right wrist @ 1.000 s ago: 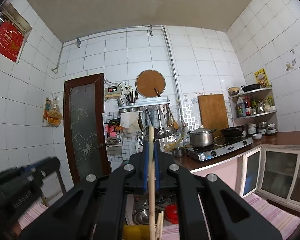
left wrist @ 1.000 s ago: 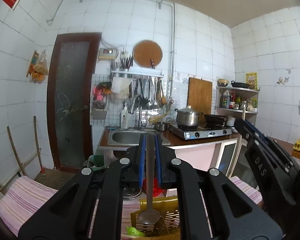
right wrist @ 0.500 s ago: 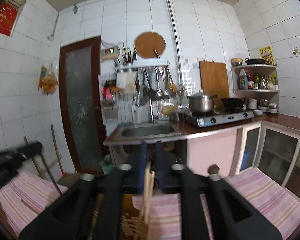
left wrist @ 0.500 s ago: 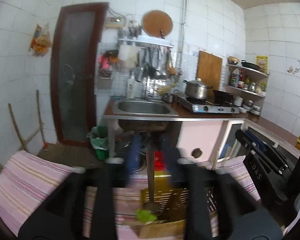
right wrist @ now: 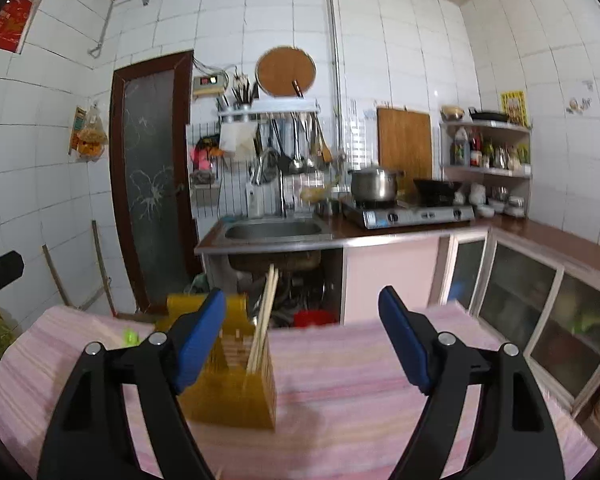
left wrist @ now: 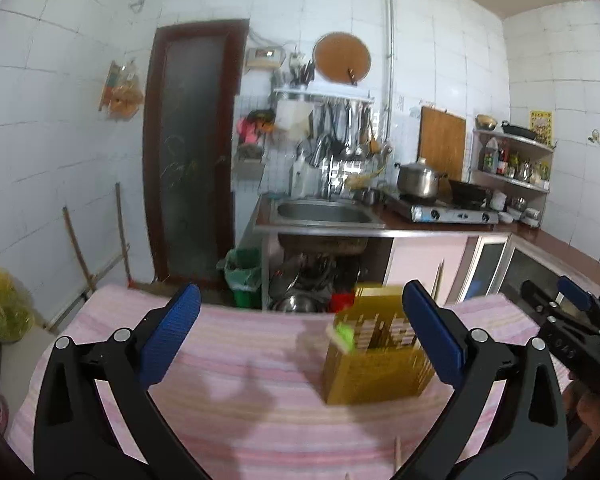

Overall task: Organize utensils
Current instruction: 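Move both open tools back toward the remaining chopsticks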

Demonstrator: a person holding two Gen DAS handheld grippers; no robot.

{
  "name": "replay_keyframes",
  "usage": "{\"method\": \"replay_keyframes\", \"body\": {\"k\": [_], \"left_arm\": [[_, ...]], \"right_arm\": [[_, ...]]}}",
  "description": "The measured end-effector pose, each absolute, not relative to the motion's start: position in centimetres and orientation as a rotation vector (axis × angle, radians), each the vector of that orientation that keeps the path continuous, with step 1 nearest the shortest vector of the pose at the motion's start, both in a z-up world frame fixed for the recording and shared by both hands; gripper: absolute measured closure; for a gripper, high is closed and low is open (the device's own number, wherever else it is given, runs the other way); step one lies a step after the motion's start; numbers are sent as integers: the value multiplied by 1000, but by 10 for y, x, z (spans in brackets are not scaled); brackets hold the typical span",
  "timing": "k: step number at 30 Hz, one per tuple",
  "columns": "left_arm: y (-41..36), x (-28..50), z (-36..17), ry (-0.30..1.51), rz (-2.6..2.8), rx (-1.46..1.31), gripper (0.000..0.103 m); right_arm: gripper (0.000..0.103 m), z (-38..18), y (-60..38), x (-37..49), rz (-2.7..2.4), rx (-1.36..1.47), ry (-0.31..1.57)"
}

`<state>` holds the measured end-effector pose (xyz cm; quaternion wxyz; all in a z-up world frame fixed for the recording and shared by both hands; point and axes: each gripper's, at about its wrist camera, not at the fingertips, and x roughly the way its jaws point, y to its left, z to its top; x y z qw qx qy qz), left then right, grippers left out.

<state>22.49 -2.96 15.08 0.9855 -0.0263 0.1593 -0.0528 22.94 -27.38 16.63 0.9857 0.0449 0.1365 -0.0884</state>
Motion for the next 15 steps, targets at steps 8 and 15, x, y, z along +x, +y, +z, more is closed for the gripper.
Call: {"method": "replay_keyframes", "body": {"k": [8, 15], "left_arm": [[-11, 214, 80, 473, -46, -70, 5], [-7, 221, 26, 564, -4, -56, 5]], "right_arm": [[26, 104, -268, 205, -194, 111, 390], [26, 49, -274, 206, -215, 159, 485]]}}
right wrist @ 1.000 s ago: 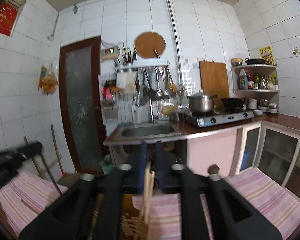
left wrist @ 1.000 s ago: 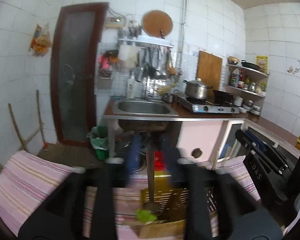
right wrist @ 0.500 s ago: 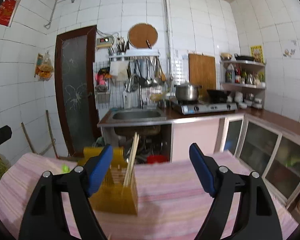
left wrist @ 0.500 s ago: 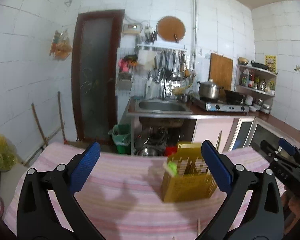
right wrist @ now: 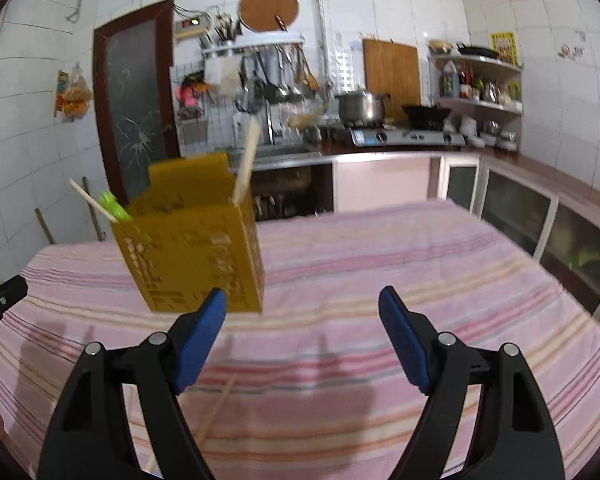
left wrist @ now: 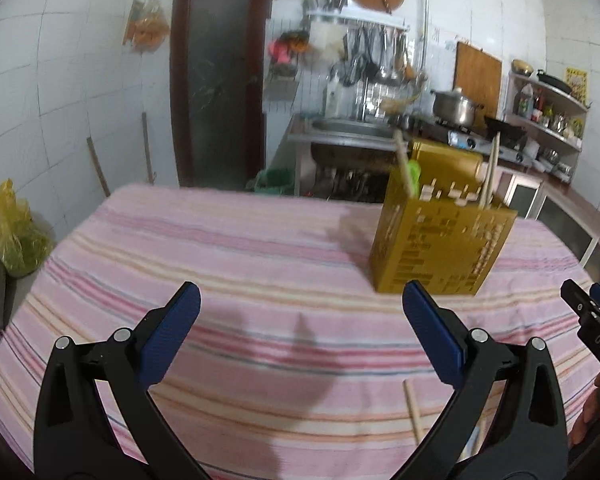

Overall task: Organize utensils
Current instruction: 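Move both open tools back toward the remaining chopsticks, then close the right tool on a wooden chopstick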

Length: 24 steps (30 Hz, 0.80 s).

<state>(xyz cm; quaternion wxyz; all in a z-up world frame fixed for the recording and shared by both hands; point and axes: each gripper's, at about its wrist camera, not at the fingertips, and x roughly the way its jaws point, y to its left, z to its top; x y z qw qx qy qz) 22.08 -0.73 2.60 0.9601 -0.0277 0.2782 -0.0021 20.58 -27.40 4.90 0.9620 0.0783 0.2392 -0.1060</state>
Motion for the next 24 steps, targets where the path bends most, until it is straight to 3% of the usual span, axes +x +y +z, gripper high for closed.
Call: {"method": "replay_keyframes", "body": {"k": [14, 18, 24], "left_arm": [[-29, 246, -40, 791, -25, -5, 5], [-35, 244, -43, 811, -43, -13, 5], [-40, 239, -41, 812, -40, -14, 5]], "right_arm": [[28, -5, -247, 229, -151, 149, 748], [59, -12, -232, 236, -125, 154, 813], [66, -20, -221, 245, -95, 193, 876]]}}
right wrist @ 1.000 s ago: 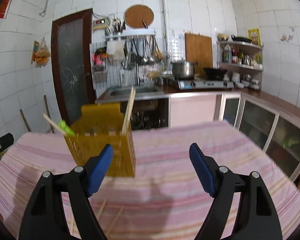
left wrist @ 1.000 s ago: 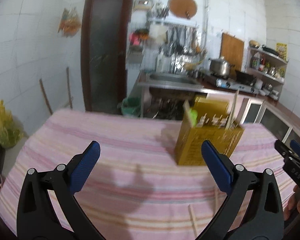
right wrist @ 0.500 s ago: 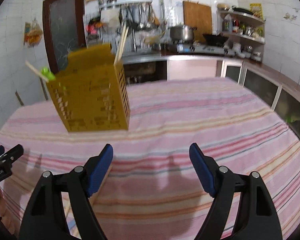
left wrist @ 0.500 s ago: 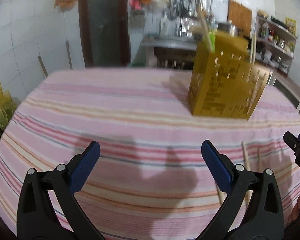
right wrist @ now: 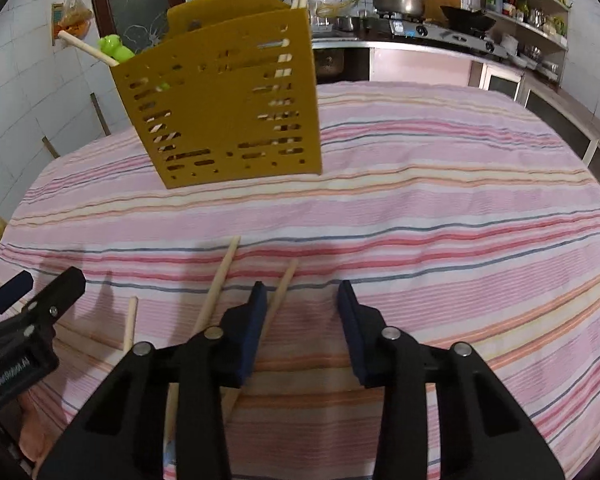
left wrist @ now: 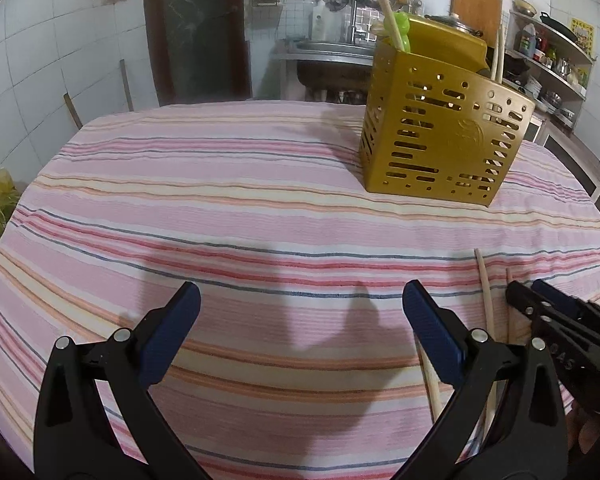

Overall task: Organize utensils
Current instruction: 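Close the right tool on a wooden chopstick, then close the left tool on another wooden chopstick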

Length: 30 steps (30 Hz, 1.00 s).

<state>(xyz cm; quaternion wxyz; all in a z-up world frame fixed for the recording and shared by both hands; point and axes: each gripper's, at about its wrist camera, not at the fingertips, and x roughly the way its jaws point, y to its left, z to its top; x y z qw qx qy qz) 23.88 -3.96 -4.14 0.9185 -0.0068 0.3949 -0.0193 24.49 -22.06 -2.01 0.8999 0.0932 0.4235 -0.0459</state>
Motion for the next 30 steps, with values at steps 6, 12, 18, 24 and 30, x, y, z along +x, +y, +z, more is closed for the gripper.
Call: {"method": "replay_keyframes", "body": {"k": [6, 12, 18, 24, 30], "left_arm": [[-43, 239, -46, 855, -55, -30, 5], [-48, 241, -51, 919, -99, -69, 5], [-65, 239, -59, 969, -138, -56, 6], [-88, 236, -66, 996, -172, 32, 18], [-94, 237, -64, 992, -167, 43, 43]], "right_arm": [[90, -22, -210, 248, -80, 184, 889], [95, -16, -217, 243, -46, 175, 885], [98, -11, -235, 242, -50, 141, 886], [98, -19, -272, 242, -47, 273, 894], [96, -14, -277, 239, -98, 262, 870]]}}
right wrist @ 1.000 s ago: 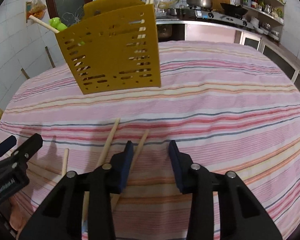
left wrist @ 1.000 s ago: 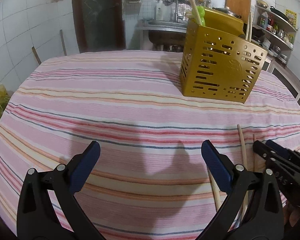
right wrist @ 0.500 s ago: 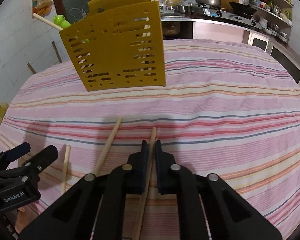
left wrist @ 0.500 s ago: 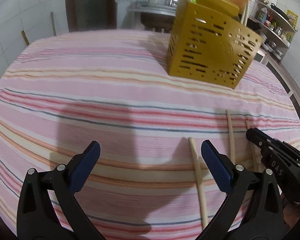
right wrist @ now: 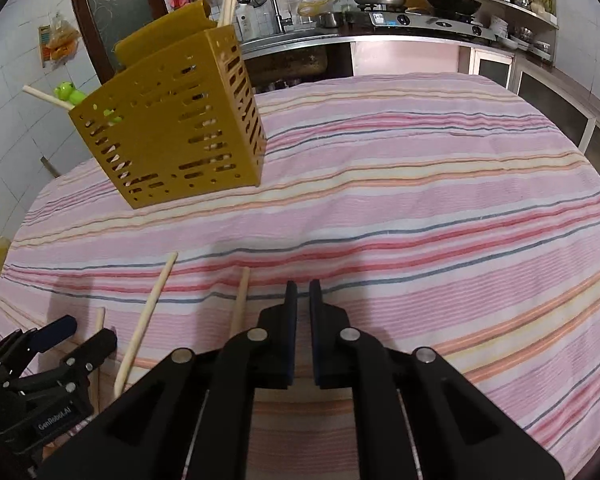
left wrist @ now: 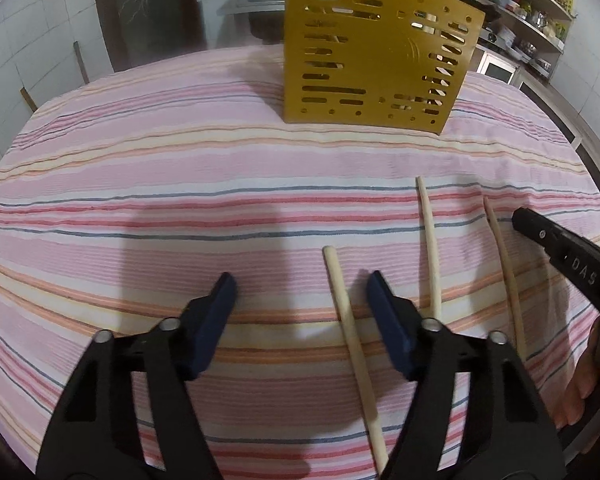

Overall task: Organize utensils
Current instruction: 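Close the left tool on another wooden chopstick, then lift the chopstick with the left tool while the right tool carries its chopstick toward the holder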

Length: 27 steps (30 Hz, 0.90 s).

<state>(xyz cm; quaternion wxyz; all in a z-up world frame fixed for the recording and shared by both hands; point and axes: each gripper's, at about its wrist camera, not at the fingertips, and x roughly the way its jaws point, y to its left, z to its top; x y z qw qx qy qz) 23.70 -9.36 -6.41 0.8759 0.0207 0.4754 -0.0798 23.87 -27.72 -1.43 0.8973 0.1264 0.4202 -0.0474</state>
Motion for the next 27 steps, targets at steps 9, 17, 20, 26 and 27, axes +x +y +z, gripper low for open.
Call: {"method": "replay_keyframes", "body": {"k": [9, 17, 20, 26, 27], "left_arm": [[-101, 238, -58, 1003, -187, 57, 91], [-93, 256, -56, 986, -180, 73, 93], [-96, 262, -58, 975, -184, 114, 93], [-108, 264, -58, 939, -169, 192, 94], [-108, 264, -57, 934, -172, 190, 94]], "right_arm": [[55, -4, -272, 233, -110, 238, 813], [69, -12, -250, 238, -71, 186, 861], [79, -19, -244, 242, -99, 150, 887], [96, -21, -245, 251, -91, 179, 881], [97, -20, -247, 250, -90, 185, 875]]}}
